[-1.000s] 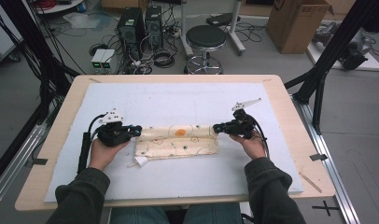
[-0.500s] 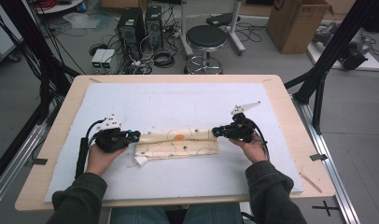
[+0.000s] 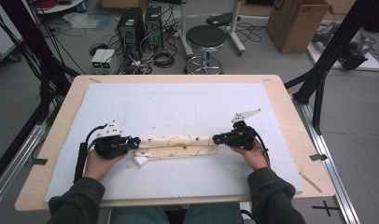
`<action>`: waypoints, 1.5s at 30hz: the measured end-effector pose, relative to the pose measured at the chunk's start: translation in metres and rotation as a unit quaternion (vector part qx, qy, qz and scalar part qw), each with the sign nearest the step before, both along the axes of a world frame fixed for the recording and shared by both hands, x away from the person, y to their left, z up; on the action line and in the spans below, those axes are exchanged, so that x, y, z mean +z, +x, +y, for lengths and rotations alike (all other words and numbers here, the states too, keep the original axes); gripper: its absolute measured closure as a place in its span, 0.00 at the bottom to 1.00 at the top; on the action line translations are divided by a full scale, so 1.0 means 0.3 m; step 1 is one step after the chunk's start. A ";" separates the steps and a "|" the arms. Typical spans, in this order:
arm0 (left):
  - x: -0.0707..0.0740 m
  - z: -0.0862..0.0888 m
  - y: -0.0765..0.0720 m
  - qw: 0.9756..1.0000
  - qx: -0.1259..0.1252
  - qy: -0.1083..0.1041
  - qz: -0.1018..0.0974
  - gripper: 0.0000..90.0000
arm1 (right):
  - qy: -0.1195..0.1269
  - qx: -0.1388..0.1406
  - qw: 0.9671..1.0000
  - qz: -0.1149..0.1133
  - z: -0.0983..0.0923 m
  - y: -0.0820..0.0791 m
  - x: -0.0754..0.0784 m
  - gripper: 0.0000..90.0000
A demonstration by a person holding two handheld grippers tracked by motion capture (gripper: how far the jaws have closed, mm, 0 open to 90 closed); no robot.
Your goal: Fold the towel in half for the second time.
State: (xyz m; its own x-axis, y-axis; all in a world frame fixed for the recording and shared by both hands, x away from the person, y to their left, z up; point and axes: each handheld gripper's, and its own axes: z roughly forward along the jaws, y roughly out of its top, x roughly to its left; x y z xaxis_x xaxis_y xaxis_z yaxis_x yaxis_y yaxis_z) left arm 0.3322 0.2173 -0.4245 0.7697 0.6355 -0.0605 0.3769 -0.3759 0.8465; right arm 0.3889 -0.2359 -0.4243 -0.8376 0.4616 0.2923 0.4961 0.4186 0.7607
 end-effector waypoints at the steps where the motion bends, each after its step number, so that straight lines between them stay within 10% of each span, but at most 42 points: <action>1: 0.003 -0.001 -0.003 1.000 -0.004 0.005 -0.003 0.92 | -0.001 0.002 1.000 0.004 0.000 -0.005 -0.002 0.92; 21: 0.007 -0.028 -0.054 0.998 -0.036 0.054 -0.002 0.91 | -0.009 0.012 1.000 0.001 -0.016 -0.069 -0.026 0.91; 35: -0.043 0.001 -0.087 0.999 -0.030 0.043 0.007 0.88 | -0.025 0.022 0.999 0.005 -0.005 -0.098 -0.050 0.89; 45: -0.032 0.013 -0.101 0.999 -0.029 0.017 0.016 0.62 | -0.002 0.015 1.000 0.001 -0.011 -0.114 -0.045 0.69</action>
State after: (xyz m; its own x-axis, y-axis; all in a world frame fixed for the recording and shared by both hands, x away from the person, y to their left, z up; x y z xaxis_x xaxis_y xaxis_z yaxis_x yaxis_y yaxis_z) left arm 0.3019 0.2213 -0.4340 0.8030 0.5924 -0.0657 0.3812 -0.4258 0.8206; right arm 0.3548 -0.2393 -0.4378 -0.8504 0.4372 0.2926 0.4853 0.4373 0.7571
